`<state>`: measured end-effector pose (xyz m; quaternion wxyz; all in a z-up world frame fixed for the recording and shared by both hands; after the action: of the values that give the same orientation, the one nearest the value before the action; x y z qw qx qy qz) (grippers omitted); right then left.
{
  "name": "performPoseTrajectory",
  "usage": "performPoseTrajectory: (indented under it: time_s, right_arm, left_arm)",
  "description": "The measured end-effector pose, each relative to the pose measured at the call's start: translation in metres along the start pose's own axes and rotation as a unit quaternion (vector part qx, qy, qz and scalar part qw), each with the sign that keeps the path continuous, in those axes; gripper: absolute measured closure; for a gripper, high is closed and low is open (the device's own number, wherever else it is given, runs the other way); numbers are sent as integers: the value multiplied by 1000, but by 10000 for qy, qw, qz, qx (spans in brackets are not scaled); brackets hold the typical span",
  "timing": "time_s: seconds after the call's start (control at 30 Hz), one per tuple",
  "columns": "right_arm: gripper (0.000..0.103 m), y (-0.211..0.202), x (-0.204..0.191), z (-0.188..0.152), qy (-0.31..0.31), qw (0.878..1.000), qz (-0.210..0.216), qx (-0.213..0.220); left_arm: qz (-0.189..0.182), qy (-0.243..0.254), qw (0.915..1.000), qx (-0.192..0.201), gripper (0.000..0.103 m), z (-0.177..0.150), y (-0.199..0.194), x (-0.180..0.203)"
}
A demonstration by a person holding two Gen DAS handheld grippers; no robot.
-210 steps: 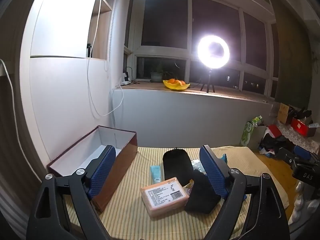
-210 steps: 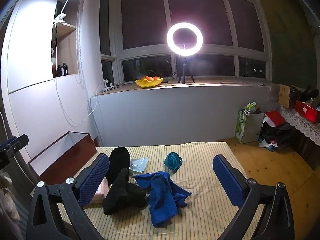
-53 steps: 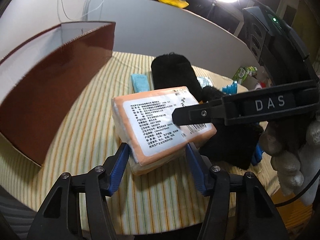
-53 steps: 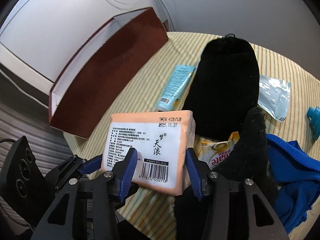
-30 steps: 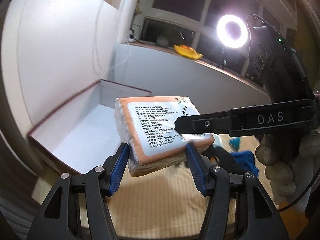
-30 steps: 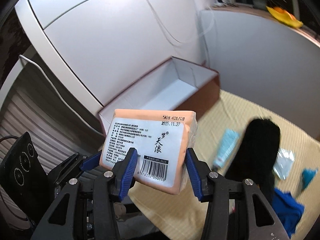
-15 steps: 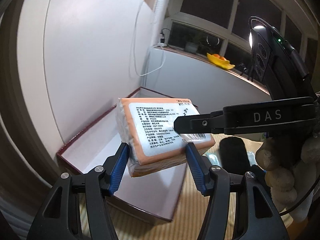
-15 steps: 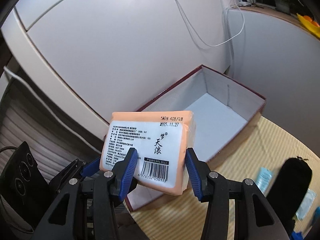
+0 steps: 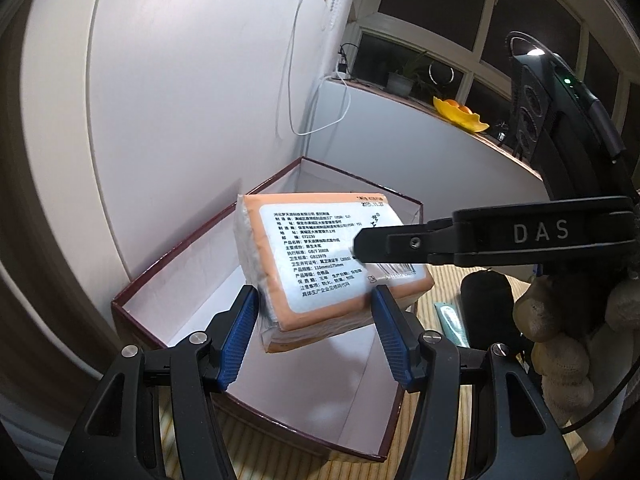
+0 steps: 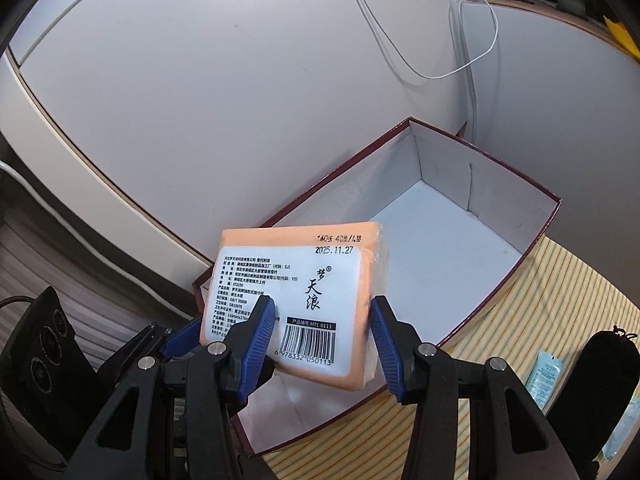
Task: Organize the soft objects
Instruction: 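Carry the package into the shoebox and open the right gripper, then move the right gripper back over the black fuzzy glove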
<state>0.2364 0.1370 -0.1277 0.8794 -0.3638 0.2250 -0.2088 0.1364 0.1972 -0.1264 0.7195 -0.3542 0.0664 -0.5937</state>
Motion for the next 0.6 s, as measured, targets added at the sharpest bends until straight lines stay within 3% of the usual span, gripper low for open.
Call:
performPoseTrajectory:
  time_s: [0.27, 0.6]
  right_arm:
    - [53, -22, 5, -5, 20, 9998, -79, 182]
    - [54, -77, 22, -35, 223, 9987, -212, 415]
  left_arm:
    - [0, -49, 10000, 55, 45, 4, -6, 2]
    - [-298, 90, 9995, 89, 45, -6, -24, 32]
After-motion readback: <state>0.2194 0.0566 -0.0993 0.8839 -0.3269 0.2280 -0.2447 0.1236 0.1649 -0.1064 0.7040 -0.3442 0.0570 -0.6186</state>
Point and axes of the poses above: each gripper's, at about its wrist camera, not at the fingertips, and y roughly the way its jaws point, x to its right, z to its top, the point moved 5 cm from there along y, roughly the way its jaws point, and after that the axes turned 7 degrees about -y, right-handed, at the moved point
